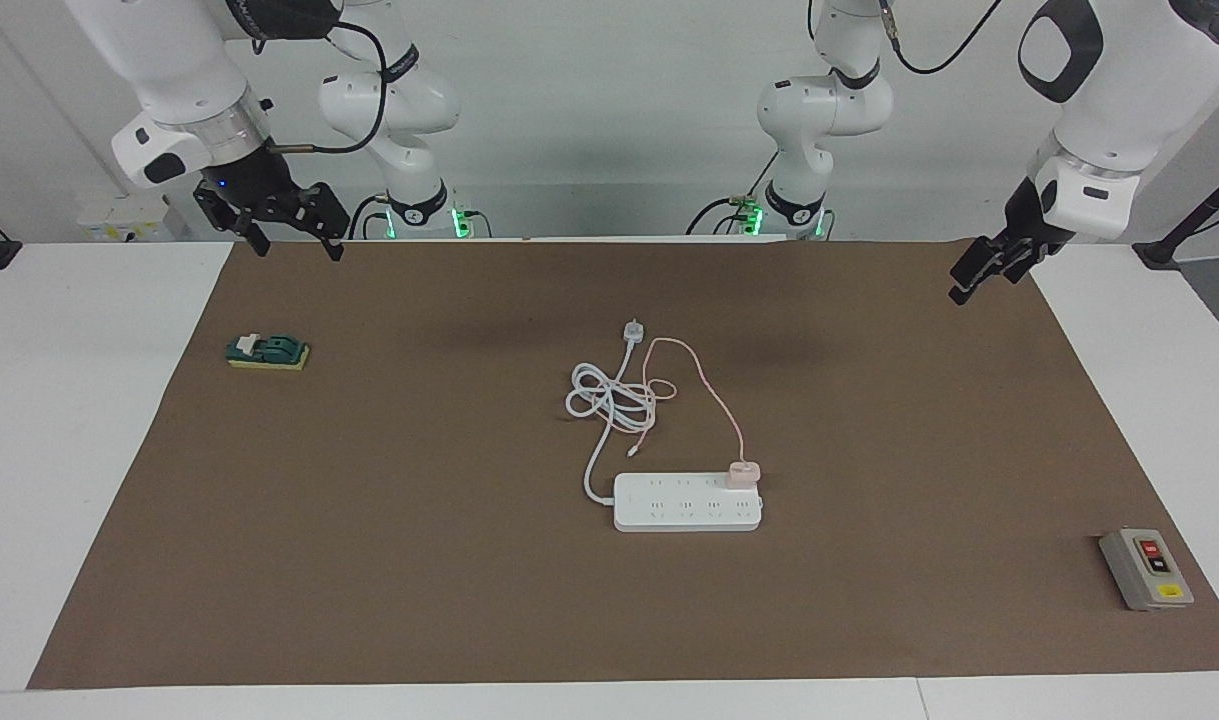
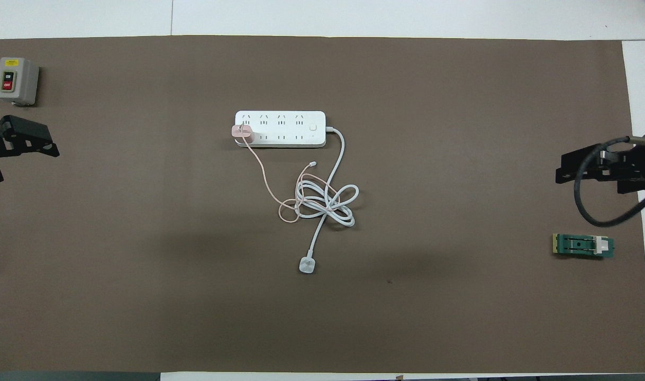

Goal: Unplug charger and place it aside
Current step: 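Move the left gripper to the pink charger while the right gripper reaches the strip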

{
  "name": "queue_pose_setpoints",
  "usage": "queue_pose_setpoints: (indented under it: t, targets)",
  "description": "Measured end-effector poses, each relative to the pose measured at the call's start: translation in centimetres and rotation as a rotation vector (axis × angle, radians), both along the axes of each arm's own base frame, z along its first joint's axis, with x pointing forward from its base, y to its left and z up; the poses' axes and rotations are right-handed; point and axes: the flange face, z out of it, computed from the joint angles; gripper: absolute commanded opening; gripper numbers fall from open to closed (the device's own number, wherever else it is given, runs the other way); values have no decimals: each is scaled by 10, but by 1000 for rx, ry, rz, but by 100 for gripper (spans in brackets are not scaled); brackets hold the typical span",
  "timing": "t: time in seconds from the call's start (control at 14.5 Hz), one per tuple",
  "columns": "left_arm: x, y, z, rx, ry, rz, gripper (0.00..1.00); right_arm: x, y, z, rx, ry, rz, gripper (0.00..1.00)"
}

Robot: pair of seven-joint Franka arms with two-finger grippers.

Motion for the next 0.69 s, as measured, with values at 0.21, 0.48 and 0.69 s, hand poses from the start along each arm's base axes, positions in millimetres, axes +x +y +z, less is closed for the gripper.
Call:
queue_pose_setpoints:
  t: [0.21,0.48,0.69]
  targets:
    - [14,-25,-13,3,21,203,100,16,35,-27,51,59,-199,100]
    - [39,-67,-42,21,61,513,100,49,76,-77,151,134,-475,100]
    - [63,-101,-71,24,67,740,100,72,121,-116,223,196,-683,100]
